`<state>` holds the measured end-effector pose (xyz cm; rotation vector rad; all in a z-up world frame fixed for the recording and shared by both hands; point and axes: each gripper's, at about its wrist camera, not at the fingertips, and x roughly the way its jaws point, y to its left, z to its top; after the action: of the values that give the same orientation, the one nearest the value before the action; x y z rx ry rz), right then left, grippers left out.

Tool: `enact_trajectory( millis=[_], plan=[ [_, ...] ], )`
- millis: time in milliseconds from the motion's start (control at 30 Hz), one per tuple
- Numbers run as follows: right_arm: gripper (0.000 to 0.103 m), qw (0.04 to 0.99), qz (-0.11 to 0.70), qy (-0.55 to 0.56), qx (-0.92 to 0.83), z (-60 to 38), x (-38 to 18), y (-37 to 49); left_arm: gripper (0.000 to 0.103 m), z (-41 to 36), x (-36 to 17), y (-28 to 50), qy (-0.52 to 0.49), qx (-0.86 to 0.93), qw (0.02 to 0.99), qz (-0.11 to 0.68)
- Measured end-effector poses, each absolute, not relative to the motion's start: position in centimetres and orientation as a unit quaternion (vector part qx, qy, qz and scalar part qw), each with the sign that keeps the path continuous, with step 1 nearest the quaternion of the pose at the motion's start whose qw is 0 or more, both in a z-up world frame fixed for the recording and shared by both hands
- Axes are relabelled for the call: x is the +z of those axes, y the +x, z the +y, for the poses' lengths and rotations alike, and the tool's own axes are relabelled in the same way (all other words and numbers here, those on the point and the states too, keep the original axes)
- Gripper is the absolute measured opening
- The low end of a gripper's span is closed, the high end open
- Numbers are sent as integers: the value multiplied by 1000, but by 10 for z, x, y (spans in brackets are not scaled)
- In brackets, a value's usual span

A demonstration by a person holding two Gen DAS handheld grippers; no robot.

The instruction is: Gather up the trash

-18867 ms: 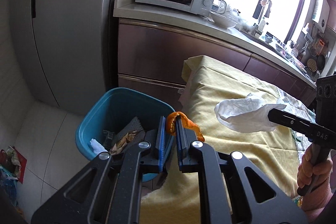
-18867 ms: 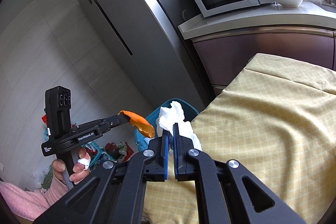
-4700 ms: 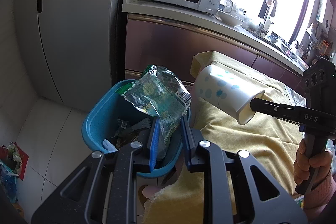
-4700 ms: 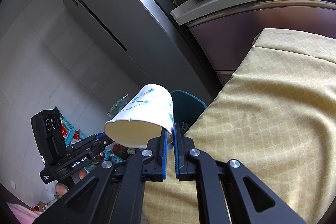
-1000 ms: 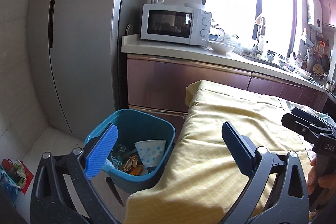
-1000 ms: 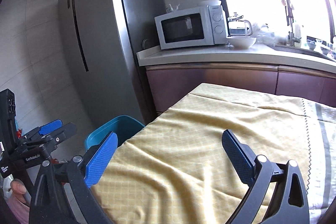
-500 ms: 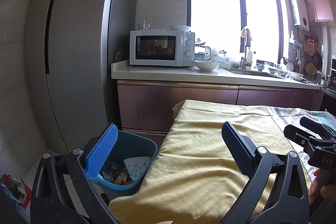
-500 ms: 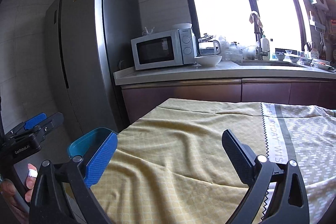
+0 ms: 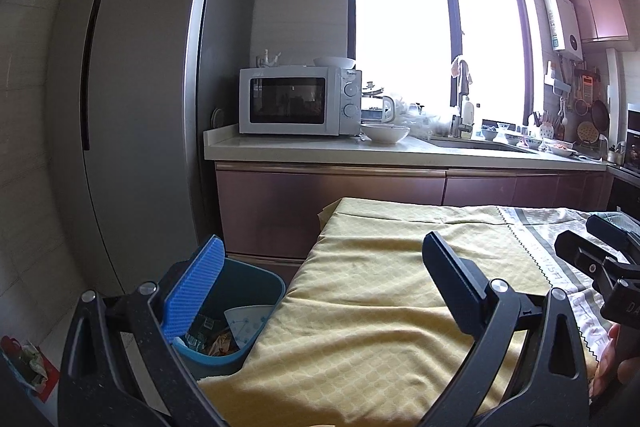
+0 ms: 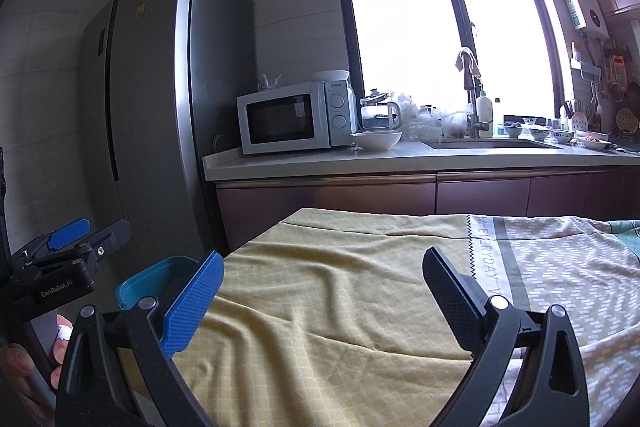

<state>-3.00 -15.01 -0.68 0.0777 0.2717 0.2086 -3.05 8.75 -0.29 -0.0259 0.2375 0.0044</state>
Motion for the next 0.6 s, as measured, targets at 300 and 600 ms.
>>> enact_trajectory(
  millis=[300,600],
  plan=[
    [96,986,133,41,95,-153,-7,-32,98,85,-4,-31,-11,5,993,115],
    [96,986,133,44,88,-160,-6,-30,98,83,-5,-31,-8,7,993,114]
  ],
)
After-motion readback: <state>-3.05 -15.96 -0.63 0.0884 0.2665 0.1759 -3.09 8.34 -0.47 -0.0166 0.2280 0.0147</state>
